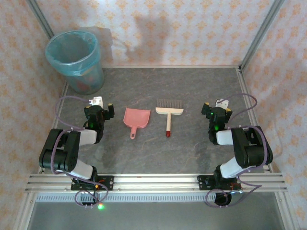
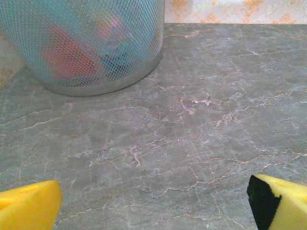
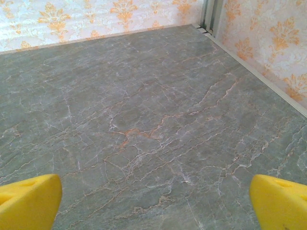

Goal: Sweep away the paper scraps from the table

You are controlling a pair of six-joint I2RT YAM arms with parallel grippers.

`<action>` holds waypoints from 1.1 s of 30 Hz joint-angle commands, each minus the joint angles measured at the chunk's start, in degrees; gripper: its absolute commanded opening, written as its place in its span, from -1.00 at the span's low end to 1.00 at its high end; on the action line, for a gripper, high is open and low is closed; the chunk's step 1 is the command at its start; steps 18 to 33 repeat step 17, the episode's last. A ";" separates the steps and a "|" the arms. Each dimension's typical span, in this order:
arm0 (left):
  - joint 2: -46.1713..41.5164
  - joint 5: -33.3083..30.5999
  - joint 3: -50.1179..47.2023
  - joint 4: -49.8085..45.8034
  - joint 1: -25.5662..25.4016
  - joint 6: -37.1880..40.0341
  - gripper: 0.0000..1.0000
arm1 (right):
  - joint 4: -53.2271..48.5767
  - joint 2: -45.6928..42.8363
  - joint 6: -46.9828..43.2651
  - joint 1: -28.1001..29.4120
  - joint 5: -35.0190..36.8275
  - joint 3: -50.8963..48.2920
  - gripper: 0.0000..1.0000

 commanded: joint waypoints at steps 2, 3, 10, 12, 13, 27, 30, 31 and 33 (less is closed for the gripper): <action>0.11 0.18 0.69 -0.60 -0.07 0.17 0.99 | -0.16 0.28 0.55 -0.47 1.81 0.43 0.99; 0.06 0.27 0.75 -0.67 -0.11 0.20 1.00 | -0.16 0.28 0.60 -0.47 1.83 0.45 0.99; 0.18 0.37 0.95 -0.80 -0.07 0.14 0.99 | -0.14 0.27 0.58 -0.47 1.83 0.43 0.99; 0.19 0.31 0.93 -0.80 -0.02 0.16 0.99 | -0.16 0.27 0.59 -0.47 1.85 0.43 0.99; 0.15 0.31 0.91 -0.88 -0.02 0.09 1.00 | -0.16 0.26 0.61 -0.47 1.83 0.43 0.99; 0.13 0.31 0.77 -0.70 -0.02 0.17 1.00 | -0.16 0.28 0.55 -0.47 1.84 0.43 0.99; 0.13 0.31 0.77 -0.70 -0.02 0.17 1.00 | -0.16 0.28 0.55 -0.47 1.84 0.43 0.99; 0.13 0.31 0.77 -0.70 -0.02 0.17 1.00 | -0.16 0.28 0.55 -0.47 1.84 0.43 0.99; 0.13 0.31 0.77 -0.70 -0.02 0.17 1.00 | -0.16 0.28 0.55 -0.47 1.84 0.43 0.99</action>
